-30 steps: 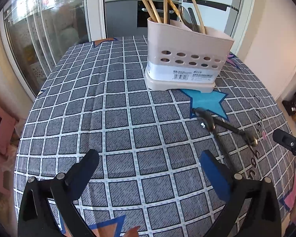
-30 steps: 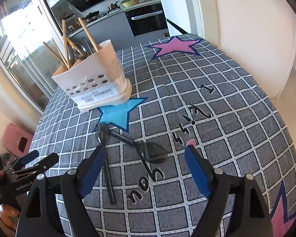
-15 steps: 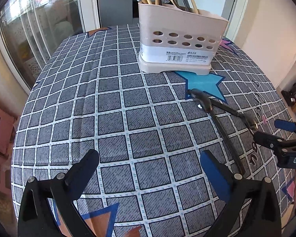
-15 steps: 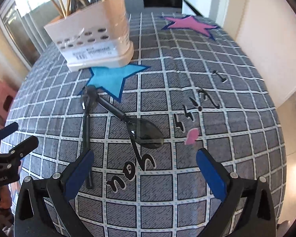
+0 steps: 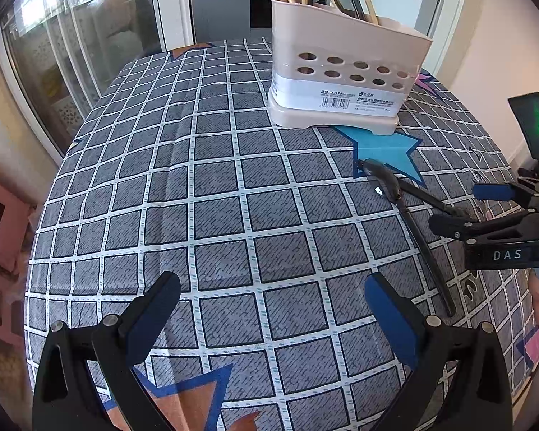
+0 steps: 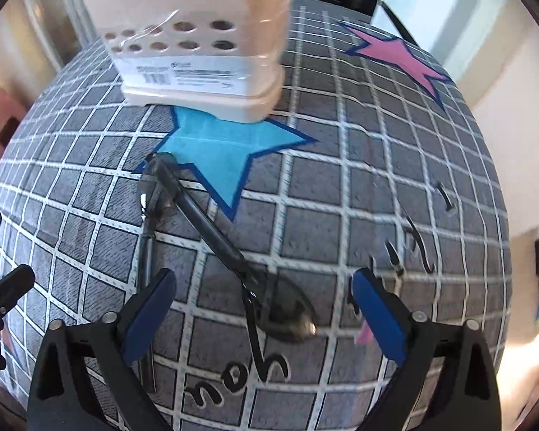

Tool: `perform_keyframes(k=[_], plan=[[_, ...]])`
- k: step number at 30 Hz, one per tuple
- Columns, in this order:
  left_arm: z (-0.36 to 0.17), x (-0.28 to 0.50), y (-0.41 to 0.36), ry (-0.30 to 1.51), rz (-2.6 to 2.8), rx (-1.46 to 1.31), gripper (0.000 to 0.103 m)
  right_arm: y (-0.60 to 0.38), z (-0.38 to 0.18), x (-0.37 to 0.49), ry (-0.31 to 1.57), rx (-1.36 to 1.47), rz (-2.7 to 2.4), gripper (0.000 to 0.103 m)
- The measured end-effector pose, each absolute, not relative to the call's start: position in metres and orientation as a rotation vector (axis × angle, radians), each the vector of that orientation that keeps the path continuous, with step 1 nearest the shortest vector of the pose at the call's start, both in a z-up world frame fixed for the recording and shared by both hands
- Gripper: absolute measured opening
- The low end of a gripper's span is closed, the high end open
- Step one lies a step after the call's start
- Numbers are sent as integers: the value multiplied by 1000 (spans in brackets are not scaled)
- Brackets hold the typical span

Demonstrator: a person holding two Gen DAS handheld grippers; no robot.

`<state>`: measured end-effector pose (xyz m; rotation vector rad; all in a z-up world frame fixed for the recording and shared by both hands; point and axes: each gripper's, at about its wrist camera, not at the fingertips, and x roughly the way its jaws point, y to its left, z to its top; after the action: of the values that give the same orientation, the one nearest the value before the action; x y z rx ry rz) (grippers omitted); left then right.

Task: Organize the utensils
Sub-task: 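Lower the right gripper onto the black-handled spoon and close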

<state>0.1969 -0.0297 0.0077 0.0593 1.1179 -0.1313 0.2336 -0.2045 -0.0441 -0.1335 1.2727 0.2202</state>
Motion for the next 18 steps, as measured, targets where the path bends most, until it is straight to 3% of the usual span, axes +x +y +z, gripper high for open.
perform_keyframes(k=[6,14,16,18], plan=[[7,199,-29,1119,-130,58,103,-194,-48,240,1327,-127,282,76],[5,201,-32,1132,-127,55,103,-190,-45,240,1384,-114,262,62],[5,200,-31,1131,-126,53,103,-186,-43,242,1400,-112,258,53],[6,200,-30,1128,-123,43,103,-184,-41,244,1421,-92,236,24]])
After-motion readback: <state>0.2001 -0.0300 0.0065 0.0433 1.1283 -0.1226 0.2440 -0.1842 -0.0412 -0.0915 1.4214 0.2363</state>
